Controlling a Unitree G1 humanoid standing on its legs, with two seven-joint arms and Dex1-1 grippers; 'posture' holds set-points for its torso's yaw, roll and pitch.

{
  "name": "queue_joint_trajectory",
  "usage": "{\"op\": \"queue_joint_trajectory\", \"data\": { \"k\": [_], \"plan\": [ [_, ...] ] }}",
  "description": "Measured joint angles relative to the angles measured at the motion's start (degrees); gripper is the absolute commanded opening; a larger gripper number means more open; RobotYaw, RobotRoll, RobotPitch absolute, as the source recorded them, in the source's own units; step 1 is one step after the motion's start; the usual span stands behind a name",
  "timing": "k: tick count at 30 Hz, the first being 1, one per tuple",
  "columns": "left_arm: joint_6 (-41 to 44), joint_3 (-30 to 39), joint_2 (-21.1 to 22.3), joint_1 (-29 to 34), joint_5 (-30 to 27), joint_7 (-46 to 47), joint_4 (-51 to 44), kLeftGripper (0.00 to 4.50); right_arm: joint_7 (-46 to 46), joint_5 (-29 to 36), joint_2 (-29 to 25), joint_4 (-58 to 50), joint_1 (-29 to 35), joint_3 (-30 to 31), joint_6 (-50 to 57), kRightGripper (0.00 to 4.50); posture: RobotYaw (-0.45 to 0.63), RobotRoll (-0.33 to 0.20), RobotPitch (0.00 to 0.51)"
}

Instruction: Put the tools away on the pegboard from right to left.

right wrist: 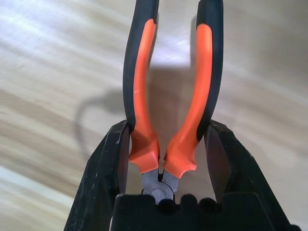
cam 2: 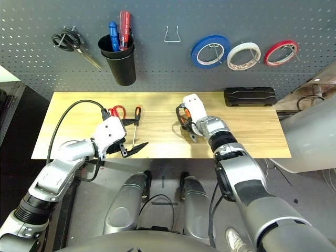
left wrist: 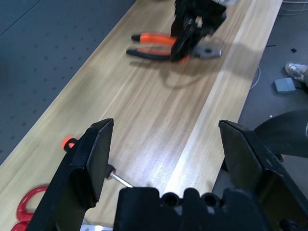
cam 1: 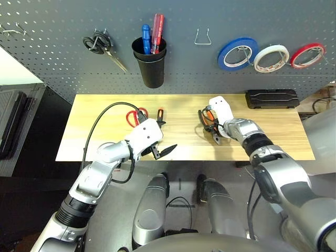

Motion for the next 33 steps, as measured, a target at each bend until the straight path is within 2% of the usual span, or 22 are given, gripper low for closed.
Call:
{"op": "queue_joint_trajectory", "data": {
  "k": [5,10,22,33],
  "plan": [
    [-1.15,0.96,-0.23,0.23,-0.09,0.41,-0.03,4.50,3.55,-0.08,-3.65,-10.56,5.31,0.98,-4.40,2.47,0.37,0.000,0.240],
    [-3.55,4.47,-3.71,0.69,-3.76,1.58,-0.95,4.50,6.85,0.78,-6.41,-17.61,9.81,0.74,-13.78,2.47,0.38,0.000,0.233],
    [-5.20,13.55,-9.48,-0.58,-14.53,4.70,-5.22,4.50,12.11,6.54,-8.48,-19.93,16.22,-4.12,-37.33,2.47,0.38,0.000,0.228],
    [-5.29,16.61,-11.61,-3.50,-21.02,7.23,-9.59,4.50,13.61,8.19,-9.09,-19.87,17.64,-5.17,-45.94,2.47,0.36,0.000,0.228]
  ]
}}
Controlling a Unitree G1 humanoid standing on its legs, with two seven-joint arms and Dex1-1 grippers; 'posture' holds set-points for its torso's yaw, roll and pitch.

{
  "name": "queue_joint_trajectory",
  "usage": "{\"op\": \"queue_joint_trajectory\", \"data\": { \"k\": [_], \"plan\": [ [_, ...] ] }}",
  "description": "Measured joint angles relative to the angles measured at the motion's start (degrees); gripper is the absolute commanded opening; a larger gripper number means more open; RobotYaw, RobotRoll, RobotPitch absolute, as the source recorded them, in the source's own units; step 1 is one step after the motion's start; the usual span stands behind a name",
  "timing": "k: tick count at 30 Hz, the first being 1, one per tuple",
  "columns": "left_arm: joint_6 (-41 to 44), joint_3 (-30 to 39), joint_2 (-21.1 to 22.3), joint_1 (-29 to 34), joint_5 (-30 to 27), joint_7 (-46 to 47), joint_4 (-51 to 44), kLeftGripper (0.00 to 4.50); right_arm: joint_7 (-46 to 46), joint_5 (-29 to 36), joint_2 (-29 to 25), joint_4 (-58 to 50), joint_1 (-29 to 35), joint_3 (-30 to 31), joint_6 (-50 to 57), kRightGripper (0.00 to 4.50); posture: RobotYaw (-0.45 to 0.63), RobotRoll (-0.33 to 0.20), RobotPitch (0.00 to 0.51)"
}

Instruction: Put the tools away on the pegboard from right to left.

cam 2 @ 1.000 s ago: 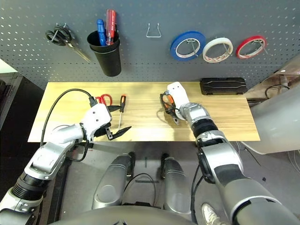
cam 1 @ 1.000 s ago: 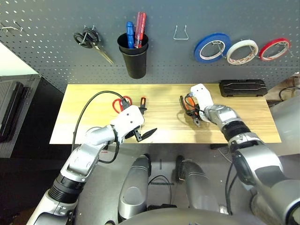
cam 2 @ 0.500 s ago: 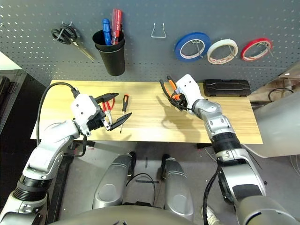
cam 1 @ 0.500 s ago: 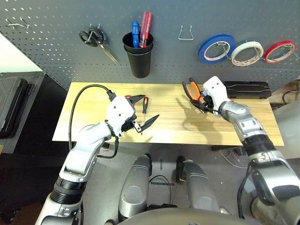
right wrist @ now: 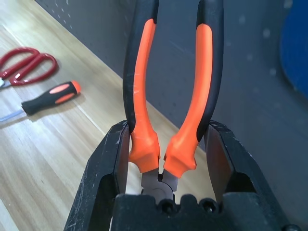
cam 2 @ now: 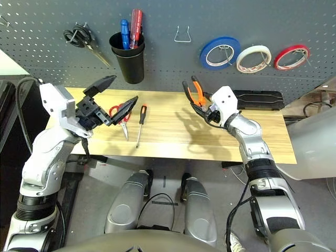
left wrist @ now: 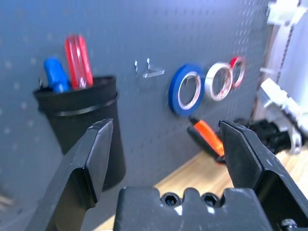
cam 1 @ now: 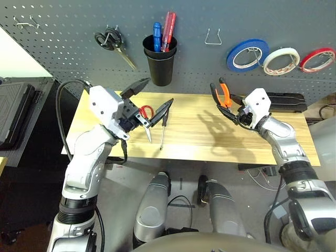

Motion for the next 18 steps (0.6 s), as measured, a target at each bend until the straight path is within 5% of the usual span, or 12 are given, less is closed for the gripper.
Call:
{"op": "queue_joint_trajectory", "data": {
  "k": [9,18],
  "plan": [
    [-0.22,-0.07,-0.30,-1.09,-0.56,0.49,-1.35,4.50,0.10,2.39,0.33,-1.14,0.01,-0.14,-3.31,2.47,0.35,0.000,0.228],
    [-0.65,-0.08,-0.33,-1.74,-0.61,0.43,-1.18,4.50,-2.82,5.99,1.67,-15.19,-0.67,-1.18,-0.77,2.47,0.32,0.000,0.229]
  ]
}}
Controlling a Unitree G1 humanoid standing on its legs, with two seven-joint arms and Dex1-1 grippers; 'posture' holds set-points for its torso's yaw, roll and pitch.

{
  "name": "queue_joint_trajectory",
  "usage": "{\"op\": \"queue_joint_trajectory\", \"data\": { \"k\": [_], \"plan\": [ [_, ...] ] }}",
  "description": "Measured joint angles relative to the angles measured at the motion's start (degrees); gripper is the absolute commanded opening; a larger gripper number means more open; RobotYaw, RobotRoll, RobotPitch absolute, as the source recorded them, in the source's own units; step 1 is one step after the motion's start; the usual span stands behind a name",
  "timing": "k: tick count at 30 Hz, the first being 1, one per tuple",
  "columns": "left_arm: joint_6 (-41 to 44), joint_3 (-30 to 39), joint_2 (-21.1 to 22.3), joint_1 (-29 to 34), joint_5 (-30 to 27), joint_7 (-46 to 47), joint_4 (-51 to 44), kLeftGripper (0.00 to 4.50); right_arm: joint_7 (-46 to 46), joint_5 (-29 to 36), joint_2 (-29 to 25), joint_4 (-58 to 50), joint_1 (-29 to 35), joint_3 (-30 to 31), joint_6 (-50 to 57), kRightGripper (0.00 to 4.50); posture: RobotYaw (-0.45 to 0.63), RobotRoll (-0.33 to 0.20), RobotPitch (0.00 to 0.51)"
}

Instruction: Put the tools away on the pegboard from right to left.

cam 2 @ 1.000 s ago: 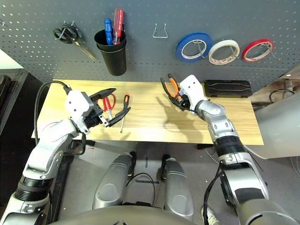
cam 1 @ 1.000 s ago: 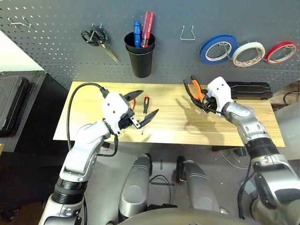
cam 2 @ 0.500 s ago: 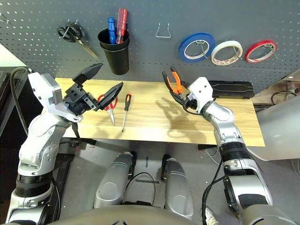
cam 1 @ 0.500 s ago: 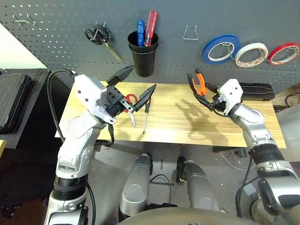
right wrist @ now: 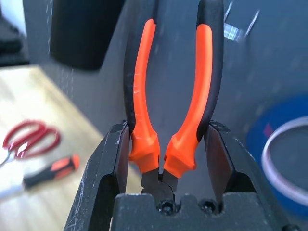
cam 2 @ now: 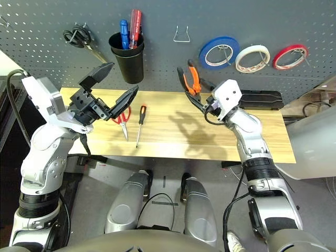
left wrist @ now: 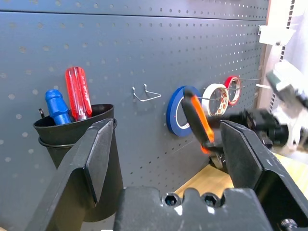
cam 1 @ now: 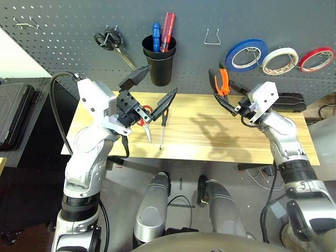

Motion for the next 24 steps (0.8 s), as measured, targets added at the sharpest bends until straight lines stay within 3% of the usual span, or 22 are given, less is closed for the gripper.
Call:
{"op": "queue_joint_trajectory", "data": {
  "k": [6,14,24],
  "plan": [
    [-0.27,0.04,0.11,-0.42,-0.06,-0.25,2.06,4.50,-5.37,0.33,2.29,-4.70,-4.02,-1.27,2.77,2.47,0.31,0.000,0.228],
    [-0.86,-0.13,0.07,-1.67,-0.05,-0.56,2.91,4.50,-11.11,-0.60,5.48,-4.06,-14.38,-1.34,3.00,2.47,0.31,0.000,0.224],
    [-1.42,-0.85,0.09,-1.72,0.02,-0.54,4.10,4.50,-14.68,-1.85,8.86,12.09,-26.53,-1.41,-2.30,2.47,0.33,0.000,0.226]
  ]
}}
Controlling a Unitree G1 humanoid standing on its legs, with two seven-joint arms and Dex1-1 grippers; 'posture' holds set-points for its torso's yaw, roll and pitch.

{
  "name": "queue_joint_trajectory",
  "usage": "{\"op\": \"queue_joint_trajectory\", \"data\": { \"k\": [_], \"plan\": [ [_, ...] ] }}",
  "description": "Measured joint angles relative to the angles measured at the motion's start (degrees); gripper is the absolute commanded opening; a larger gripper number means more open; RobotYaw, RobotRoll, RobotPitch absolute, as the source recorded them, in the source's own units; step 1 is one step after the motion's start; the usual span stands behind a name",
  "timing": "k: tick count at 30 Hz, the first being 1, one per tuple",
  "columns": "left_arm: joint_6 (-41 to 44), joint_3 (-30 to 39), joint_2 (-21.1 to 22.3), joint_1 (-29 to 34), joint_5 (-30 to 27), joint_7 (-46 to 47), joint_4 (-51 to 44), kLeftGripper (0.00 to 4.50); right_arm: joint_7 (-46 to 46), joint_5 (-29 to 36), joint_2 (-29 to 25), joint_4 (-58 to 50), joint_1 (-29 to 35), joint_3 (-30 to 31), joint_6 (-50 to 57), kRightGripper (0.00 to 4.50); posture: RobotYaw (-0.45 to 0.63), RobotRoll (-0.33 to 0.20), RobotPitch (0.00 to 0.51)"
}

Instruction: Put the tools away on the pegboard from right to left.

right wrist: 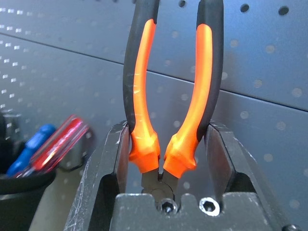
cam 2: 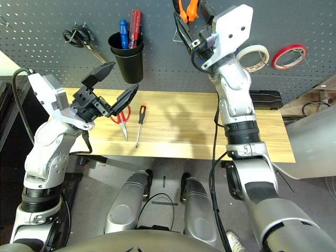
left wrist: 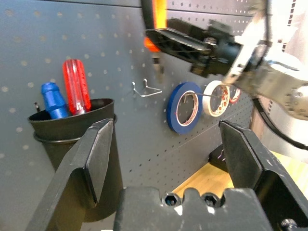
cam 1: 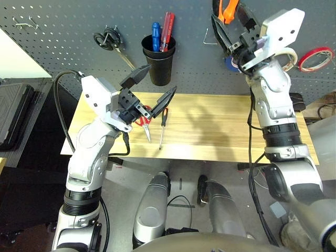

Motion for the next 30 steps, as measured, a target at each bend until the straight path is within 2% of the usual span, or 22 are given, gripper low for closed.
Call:
{"op": "queue_joint_trajectory", "data": {
  "k": [10,24,30],
  "plan": [
    [-0.19,-0.29,0.08,0.42,0.24,0.52,-0.03,4.50,-1.60,-1.21,1.92,14.53,-4.94,-0.07,-6.91,2.47,0.36,0.000,0.229],
    [-0.67,-0.31,0.34,0.93,0.76,0.61,-0.02,4.50,-1.79,-2.46,4.27,17.18,-3.70,0.20,-7.21,2.47,0.35,0.000,0.229],
    [-1.02,-0.31,0.33,0.76,0.86,0.62,0.03,4.50,-1.77,-2.93,4.25,17.26,-2.87,0.14,-7.51,4.47,0.35,0.000,0.231]
  ]
}}
